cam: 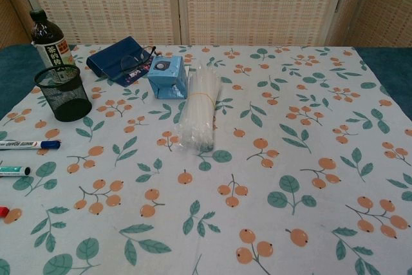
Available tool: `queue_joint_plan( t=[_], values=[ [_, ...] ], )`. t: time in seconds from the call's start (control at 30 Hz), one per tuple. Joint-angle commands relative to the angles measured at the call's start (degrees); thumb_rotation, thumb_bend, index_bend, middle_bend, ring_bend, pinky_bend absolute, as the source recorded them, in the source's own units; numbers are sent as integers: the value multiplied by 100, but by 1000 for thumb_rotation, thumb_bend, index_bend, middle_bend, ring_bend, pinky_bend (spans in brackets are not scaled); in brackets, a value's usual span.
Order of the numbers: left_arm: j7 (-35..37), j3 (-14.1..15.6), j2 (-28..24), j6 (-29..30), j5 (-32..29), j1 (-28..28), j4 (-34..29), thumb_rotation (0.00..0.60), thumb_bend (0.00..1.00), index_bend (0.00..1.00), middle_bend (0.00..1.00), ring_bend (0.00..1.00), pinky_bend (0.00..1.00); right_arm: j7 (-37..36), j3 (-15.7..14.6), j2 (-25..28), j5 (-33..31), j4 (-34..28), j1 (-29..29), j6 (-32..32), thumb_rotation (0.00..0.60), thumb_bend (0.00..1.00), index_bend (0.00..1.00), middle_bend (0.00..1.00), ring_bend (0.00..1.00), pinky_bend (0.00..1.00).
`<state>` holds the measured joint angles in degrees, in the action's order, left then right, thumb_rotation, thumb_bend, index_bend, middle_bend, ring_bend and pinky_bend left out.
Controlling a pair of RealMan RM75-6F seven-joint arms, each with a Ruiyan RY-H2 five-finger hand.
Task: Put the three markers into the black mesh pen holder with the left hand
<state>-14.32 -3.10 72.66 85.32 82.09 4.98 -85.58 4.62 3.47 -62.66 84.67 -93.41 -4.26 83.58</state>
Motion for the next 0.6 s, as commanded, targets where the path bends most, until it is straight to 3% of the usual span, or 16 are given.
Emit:
queue_joint_plan(
  t=[0.03,0.6],
  values=[
    [4,10,-6,3,22,0,-24,600,406,183,69,0,83,-2,-4,3,15,-5,7,17,600,0,140,62,81,141],
    [-112,47,5,-86,107,70,-170,600,406,176,69,0,83,20,3,38,18,-46,41,78,600,0,133,62,80,141]
  ],
)
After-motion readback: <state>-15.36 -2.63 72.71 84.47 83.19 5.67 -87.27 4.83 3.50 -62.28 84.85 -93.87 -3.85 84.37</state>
